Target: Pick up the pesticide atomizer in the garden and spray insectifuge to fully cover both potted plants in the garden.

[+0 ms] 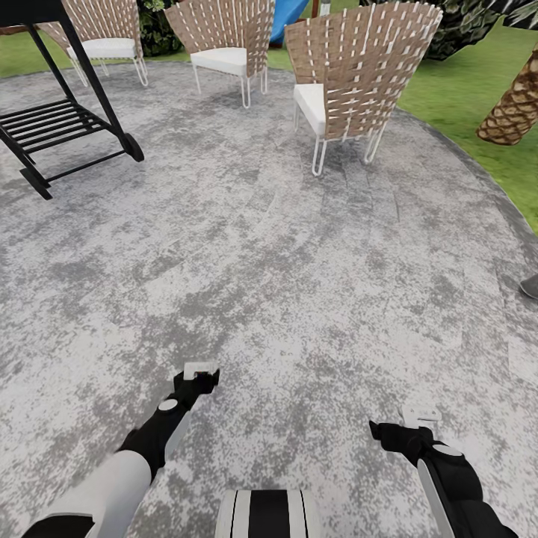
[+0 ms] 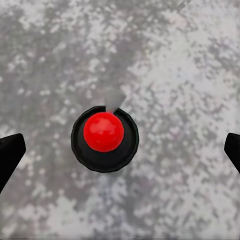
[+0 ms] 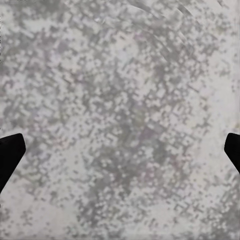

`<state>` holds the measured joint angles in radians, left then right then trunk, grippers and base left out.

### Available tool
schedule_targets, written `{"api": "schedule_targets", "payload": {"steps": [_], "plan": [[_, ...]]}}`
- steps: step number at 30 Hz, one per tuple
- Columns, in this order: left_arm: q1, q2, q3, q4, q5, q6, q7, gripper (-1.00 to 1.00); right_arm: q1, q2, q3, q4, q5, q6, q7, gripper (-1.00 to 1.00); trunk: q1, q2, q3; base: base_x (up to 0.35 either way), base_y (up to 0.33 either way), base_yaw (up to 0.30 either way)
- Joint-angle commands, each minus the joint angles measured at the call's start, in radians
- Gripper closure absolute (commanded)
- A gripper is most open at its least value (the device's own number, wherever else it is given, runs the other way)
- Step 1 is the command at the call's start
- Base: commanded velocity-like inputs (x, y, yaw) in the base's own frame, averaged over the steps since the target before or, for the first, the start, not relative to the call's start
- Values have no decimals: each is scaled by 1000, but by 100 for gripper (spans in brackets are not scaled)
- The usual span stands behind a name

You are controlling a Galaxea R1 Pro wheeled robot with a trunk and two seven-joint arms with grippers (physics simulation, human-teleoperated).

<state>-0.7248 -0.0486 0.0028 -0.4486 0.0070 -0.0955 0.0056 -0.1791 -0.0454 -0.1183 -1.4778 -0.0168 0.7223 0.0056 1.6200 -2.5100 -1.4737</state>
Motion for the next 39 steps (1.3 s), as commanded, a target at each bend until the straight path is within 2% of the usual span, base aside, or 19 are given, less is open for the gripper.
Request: {"api": "schedule_targets", "payload": {"steps": [1, 6, 25, 30, 39], "plan": [[0, 0, 0, 1, 1, -3, 1, -100, 0, 0, 0, -1, -2, 5, 1, -100, 0, 0, -1, 0, 0, 0], [1, 0, 0, 1, 1, -4, 1, -100, 0, 1, 1, -1, -2, 5, 1, -100, 2, -1, -21, 0, 0, 0], [-2, 0, -1, -1, -4, -5, 0, -100, 0, -1, 3, -34, -2, -2, 2, -100, 2, -1, -21, 0, 0, 0], [-2, 1, 0, -1, -4, -15, 1, -100, 0, -1, 3, -35, -2, -4, 1, -100, 4, -3, -41, 0, 0, 0], [-1, 8, 0, -1, -3, -27, 1, -100, 0, 2, 6, -34, -2, -4, 1, -100, 4, -3, -41, 0, 0, 0]]}}
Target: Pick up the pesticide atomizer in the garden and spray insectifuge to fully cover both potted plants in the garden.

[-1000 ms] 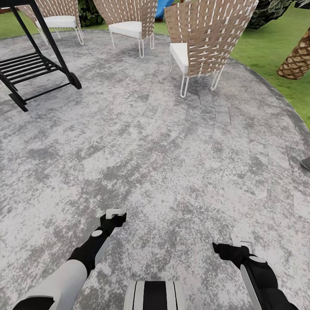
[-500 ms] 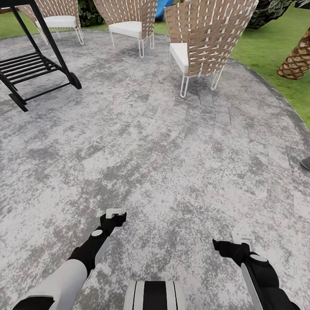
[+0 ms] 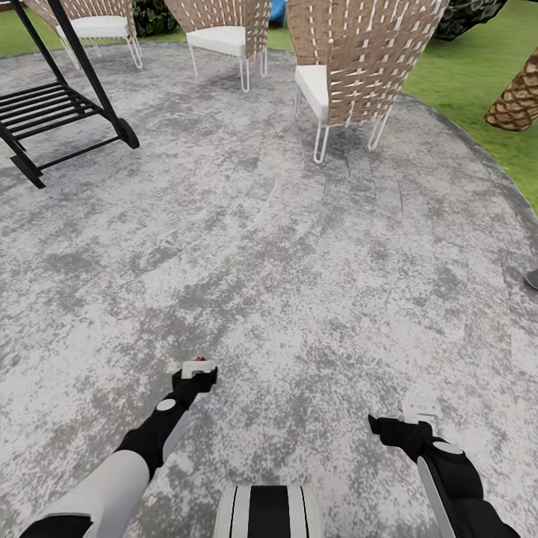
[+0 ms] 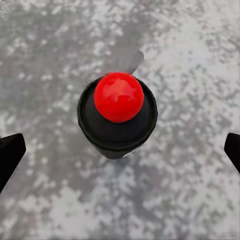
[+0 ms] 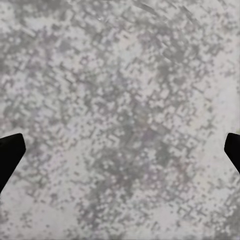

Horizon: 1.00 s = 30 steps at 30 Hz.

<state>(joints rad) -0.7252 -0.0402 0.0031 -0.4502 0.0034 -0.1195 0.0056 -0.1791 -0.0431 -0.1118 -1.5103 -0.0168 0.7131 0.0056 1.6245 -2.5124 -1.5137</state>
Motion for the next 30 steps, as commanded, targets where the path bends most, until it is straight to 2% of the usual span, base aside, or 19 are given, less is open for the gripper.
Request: {"api": "schedule_targets", "payload": {"steps": [1, 30], "plan": [[0, 2, 1, 1, 1, -5, 1, -100, 0, -1, 0, -1, -2, 5, 1, -100, 0, 0, -1, 0, 0, 0], [0, 5, 0, 1, 2, -19, 0, -100, 0, -1, -1, -1, -2, 3, 1, -100, 0, 0, -10, 33, 0, 0]]}}
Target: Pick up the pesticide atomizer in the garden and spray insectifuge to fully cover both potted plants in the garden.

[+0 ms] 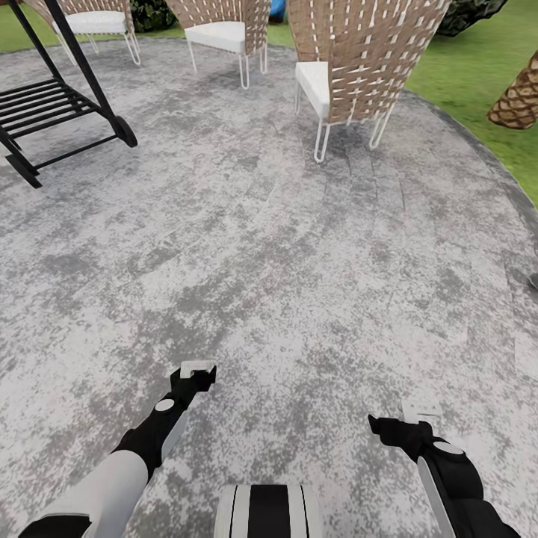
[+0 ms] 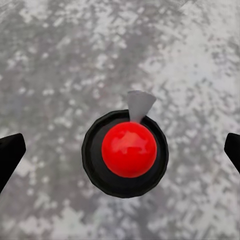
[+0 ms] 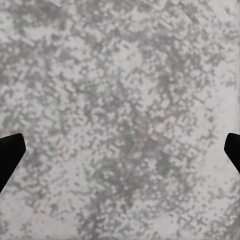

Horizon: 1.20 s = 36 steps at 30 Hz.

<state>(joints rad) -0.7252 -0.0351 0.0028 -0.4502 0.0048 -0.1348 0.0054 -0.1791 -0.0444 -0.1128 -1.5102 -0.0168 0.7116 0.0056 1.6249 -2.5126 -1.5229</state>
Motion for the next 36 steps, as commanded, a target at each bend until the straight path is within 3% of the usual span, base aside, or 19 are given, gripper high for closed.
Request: {"api": "schedule_targets", "payload": {"steps": [1, 36], "plan": [[0, 0, 0, 1, 1, -3, 1, -100, 0, 0, 0, -1, -2, 5, 1, -100, 0, 0, -1, 0, 0, 0], [0, 0, 0, 2, 1, -3, 0, -100, 0, 1, -1, -1, -2, 5, 1, -100, 0, 0, -18, 0, 0, 0]]}}
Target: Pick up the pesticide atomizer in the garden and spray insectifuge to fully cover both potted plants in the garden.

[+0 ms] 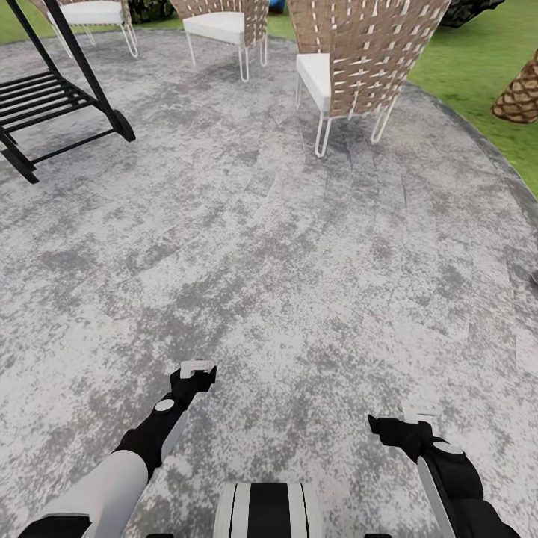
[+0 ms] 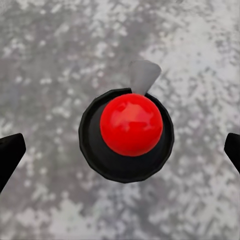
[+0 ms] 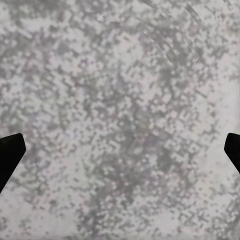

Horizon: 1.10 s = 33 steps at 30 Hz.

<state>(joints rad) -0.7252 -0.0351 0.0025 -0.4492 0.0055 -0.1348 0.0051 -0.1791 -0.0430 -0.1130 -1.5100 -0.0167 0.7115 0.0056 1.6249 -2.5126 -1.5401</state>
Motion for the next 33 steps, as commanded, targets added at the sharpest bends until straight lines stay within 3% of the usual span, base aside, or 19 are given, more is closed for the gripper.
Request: {"api": "schedule_targets", "payload": {"steps": [1, 27, 28, 33], "plan": [[0, 0, 0, 1, 1, -3, 1, -100, 0, -1, 0, -1, -2, 5, 1, -100, 0, 0, -1, 0, 0, 0], [-1, -1, 0, 5, -1, -3, 1, -100, 0, 0, -1, -2, -2, 5, 1, -100, 0, 0, -4, 15, 0, 0], [-1, -1, 0, 6, -2, -3, 1, 100, 0, 0, -1, -2, -2, 5, 1, -100, 0, 0, -4, 0, 0, 0], [-2, 0, 0, 9, 0, -3, 1, 100, 0, 0, -1, -1, -2, 5, 1, -100, 0, 0, -4, 0, 0, 0]]}}
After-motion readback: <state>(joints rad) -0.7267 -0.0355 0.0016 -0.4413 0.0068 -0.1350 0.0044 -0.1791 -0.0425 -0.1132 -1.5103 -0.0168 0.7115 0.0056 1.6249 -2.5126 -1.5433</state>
